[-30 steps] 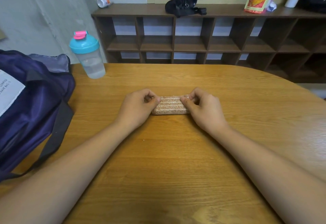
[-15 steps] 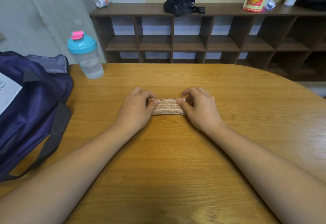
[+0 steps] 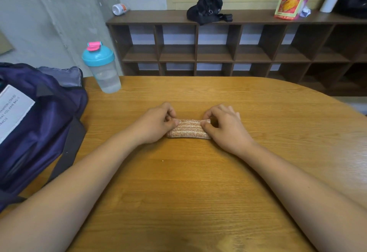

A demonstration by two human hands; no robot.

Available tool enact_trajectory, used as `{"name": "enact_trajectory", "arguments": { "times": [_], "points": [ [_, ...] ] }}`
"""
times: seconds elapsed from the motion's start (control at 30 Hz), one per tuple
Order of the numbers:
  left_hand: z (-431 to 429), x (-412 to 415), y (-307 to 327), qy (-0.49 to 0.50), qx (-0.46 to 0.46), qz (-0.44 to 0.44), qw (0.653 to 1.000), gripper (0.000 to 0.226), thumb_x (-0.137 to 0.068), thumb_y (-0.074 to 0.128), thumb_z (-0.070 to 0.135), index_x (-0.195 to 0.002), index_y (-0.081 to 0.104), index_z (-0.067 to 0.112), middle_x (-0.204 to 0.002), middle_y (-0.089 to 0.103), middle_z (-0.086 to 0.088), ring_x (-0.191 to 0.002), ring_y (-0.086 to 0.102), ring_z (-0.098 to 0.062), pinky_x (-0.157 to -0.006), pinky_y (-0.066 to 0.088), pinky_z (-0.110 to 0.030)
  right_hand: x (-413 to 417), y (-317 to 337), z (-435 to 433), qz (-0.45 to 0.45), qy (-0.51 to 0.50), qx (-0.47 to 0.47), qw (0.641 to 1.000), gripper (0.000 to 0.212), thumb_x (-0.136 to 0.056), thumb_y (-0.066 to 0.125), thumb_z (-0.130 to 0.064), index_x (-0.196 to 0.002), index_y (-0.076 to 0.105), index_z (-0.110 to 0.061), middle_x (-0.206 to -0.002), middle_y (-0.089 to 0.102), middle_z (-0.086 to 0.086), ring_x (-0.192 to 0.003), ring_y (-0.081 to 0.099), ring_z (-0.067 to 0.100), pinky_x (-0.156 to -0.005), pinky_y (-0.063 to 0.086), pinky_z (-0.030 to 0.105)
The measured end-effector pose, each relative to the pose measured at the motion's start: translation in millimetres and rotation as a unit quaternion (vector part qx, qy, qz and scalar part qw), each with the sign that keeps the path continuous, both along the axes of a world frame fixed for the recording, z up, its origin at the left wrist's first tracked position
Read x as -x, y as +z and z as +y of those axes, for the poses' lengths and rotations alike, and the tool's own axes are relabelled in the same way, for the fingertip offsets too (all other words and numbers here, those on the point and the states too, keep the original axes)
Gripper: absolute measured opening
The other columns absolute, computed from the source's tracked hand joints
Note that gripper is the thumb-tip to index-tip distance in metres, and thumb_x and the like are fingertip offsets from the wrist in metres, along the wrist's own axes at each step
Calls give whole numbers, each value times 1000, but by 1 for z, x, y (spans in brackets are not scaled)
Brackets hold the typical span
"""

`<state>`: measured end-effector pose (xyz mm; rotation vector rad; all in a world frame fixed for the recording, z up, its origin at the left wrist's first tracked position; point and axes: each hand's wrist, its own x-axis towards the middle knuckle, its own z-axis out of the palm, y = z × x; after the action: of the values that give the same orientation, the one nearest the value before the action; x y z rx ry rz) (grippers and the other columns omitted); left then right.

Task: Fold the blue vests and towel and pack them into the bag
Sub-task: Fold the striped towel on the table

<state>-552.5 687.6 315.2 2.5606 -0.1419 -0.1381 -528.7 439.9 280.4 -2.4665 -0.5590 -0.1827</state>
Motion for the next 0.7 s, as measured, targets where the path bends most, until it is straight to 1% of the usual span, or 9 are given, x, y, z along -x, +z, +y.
{"name": "enact_trajectory", "arguments": {
  "times": [0.1, 0.17, 0.23, 0.3, 0.43, 0.5, 0.57, 0.63, 0.7],
  "points": [
    [2, 0, 7, -25, -26, 48, 998, 21, -103, 65, 38, -122, 59, 29, -107, 67, 11, -97, 63, -5, -85, 53, -27, 4, 2, 0, -11, 38, 2, 999, 7, -101, 65, -37, -101, 61, -31, -101, 61, -16, -103, 47, 11, -101, 37, 43],
    [4, 1, 10, -32, -50, 64, 996, 18, -102, 66, 41, -117, 64, 32, -108, 68, 12, -99, 63, -7, -88, 53, -30, 6, 7, -1, -4, 55, 7, 998, 9, -100, 66, -36, -100, 59, -30, -90, 60, -15, -95, 49, 9, -100, 37, 42],
    [6, 3, 14, -40, -54, 79, 995, 11, -101, 67, 42, -110, 66, 35, -107, 69, 13, -99, 64, -9, -91, 54, -34, 6, 14, 0, 38, 74, 18, 996, 10, -100, 67, -37, -102, 59, -32, -87, 62, -13, -92, 52, 7, -100, 40, 40],
    [9, 6, 21, -50, -43, 88, 994, 9, -101, 67, 40, -108, 66, 35, -107, 70, 14, -100, 64, -9, -91, 54, -33, 5, 22, 1, 90, 90, 27, 992, 12, -100, 68, -37, -108, 60, -33, -93, 65, -13, -94, 58, 6, -100, 46, 41],
    [17, 17, 35, -46, 15, 86, 995, 7, -100, 70, 37, -107, 69, 33, -108, 72, 14, -103, 65, -8, -95, 53, -34, 4, 45, 2, 170, 114, 51, 977, 19, -102, 68, -35, -120, 64, -32, -107, 69, -11, -98, 65, 7, -96, 56, 38],
    [23, 24, 43, -37, 57, 92, 993, 9, -100, 71, 35, -108, 71, 30, -108, 74, 12, -102, 66, -8, -92, 51, -30, 7, 61, 3, 188, 132, 45, 972, 16, -103, 66, -36, -119, 67, -33, -108, 72, -11, -98, 67, 7, -94, 56, 35],
    [32, 31, 51, -33, 124, 103, 986, 10, -100, 71, 30, -108, 72, 23, -105, 77, 7, -96, 69, -10, -87, 51, -29, 11, 78, 5, 200, 147, 35, 968, 12, -105, 65, -36, -116, 70, -33, -109, 73, -11, -100, 67, 6, -94, 55, 34],
    [40, 39, 62, -36, 173, 111, 978, 13, -101, 70, 24, -111, 70, 15, -102, 78, -1, -89, 70, -13, -80, 54, -27, 14, 93, 10, 213, 161, 28, 963, 11, -105, 64, -34, -112, 72, -32, -111, 74, -9, -106, 67, 11, -100, 53, 39],
    [49, 48, 77, -36, 197, 95, 975, 14, -101, 69, 18, -112, 68, 9, -94, 77, -4, -82, 69, -16, -76, 55, -26, 18, 106, 18, 221, 177, 15, 959, 11, -105, 64, -31, -110, 73, -29, -112, 75, -5, -110, 66, 17, -106, 50, 46]
  ]
}}
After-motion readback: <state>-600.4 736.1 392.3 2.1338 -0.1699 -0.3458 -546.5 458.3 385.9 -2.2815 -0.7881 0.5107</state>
